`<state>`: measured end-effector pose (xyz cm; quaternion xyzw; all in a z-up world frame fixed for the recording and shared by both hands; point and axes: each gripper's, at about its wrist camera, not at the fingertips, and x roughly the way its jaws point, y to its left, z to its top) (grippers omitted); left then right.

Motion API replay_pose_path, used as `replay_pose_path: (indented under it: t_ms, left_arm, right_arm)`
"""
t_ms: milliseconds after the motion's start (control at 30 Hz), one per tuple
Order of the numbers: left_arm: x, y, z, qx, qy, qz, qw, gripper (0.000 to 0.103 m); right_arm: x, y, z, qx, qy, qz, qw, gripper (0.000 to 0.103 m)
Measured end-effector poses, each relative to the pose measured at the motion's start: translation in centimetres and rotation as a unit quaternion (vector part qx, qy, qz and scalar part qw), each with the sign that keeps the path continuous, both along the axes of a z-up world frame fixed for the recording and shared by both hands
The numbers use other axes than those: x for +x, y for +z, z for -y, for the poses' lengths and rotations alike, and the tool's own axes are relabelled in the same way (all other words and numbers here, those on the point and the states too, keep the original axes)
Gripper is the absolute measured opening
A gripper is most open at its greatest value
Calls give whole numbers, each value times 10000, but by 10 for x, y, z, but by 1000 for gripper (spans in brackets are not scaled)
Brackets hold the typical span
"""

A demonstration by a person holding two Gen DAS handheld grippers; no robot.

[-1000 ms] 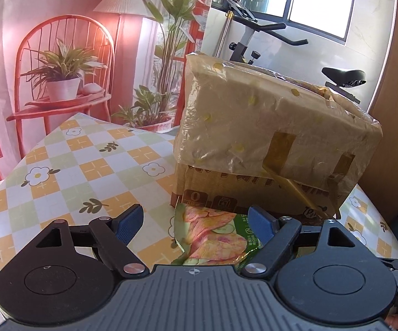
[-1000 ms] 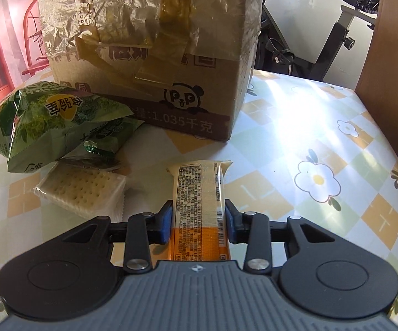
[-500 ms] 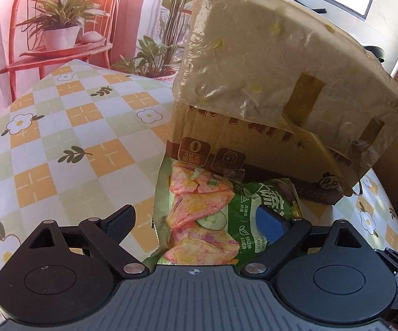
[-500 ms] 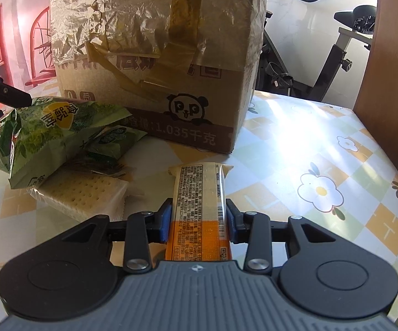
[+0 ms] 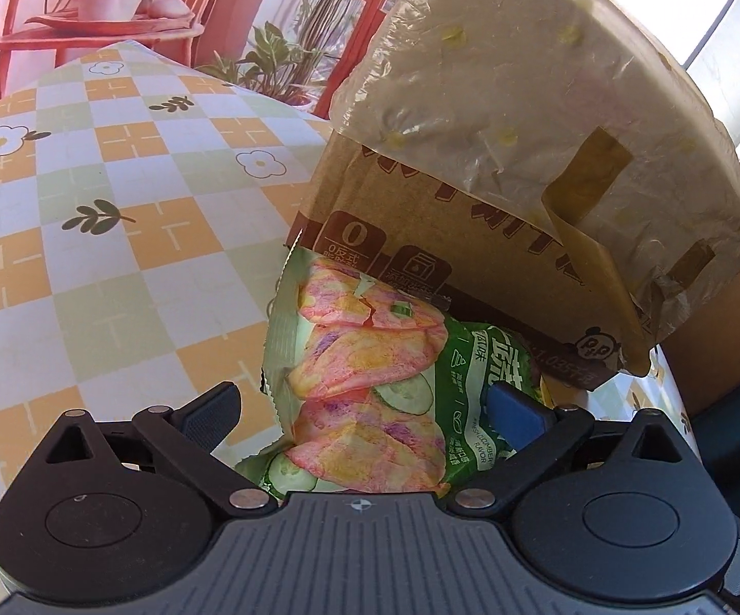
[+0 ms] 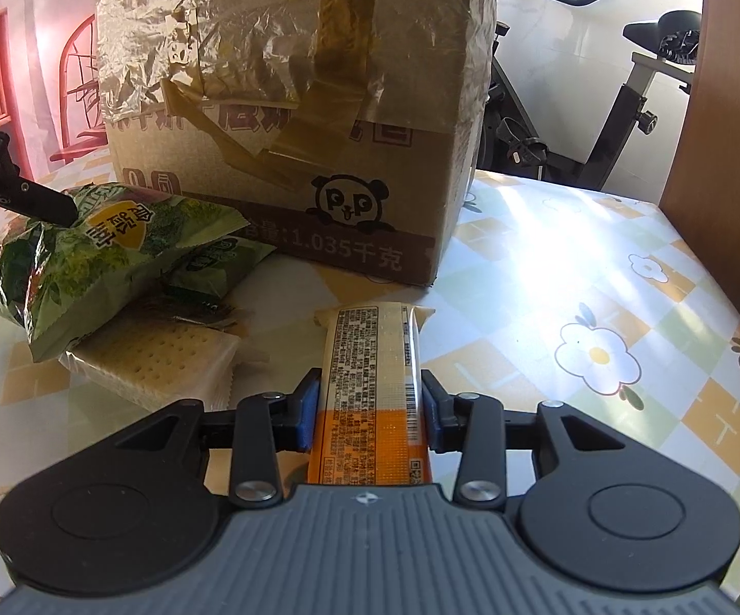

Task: Organize snacks
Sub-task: 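Grasp the green chip bag with the left gripper, then lift the chip bag and biscuit bar and carry them over the box with both grippers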

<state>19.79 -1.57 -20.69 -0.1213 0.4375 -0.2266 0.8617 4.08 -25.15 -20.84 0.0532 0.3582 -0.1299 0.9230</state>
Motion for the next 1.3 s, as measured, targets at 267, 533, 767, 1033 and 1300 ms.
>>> replay_pose_path:
  t_ms: [267,533,767,1033,1300]
  left_arm:
    - [-5,-4,13,-24,-126,-34,9999,103]
    - [-19,13,19,86,-140,427,9990,79]
    - [-31,30,11,85,23,689,9976,64]
    - [-50,49,11,379,29,1185,9922,58]
    - [-57,59,4,469,160,1441,9883,56]
  right_arm:
    - [0,0,-1,-7,7,-2,10000,41]
    - [0,0,-1,-4,4,1,10000,42]
    - [1,0,-1,-7,22,2,10000,42]
    - [0,1,1,26,64,-13,10000,40]
    - [-2,7,0,115,102,-34,9999,38]
